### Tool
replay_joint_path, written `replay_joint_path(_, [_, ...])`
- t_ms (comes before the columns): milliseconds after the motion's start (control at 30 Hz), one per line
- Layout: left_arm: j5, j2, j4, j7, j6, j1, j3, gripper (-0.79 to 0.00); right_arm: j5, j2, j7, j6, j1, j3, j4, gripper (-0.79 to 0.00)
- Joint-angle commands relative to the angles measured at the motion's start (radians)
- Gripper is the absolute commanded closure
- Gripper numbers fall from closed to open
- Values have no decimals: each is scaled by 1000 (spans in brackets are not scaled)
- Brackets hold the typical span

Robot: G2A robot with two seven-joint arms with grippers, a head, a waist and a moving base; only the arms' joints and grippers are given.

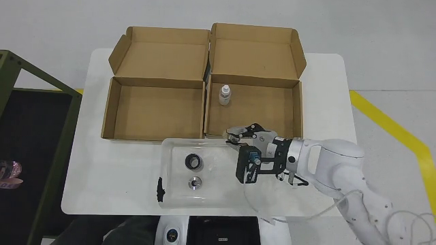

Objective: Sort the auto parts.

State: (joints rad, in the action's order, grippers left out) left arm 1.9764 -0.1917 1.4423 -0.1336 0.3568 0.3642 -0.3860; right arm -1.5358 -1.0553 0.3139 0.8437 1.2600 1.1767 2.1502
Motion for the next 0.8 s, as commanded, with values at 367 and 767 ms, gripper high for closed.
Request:
replay_joint_path(367, [0,0,0,0,0,0,0,-785,99,-9,14,-62,-79,-2,-84,0])
replay_joint_path(767, [0,0,0,0,0,0,0,-785,218,-25,78,-76,-214,-44,-273,0])
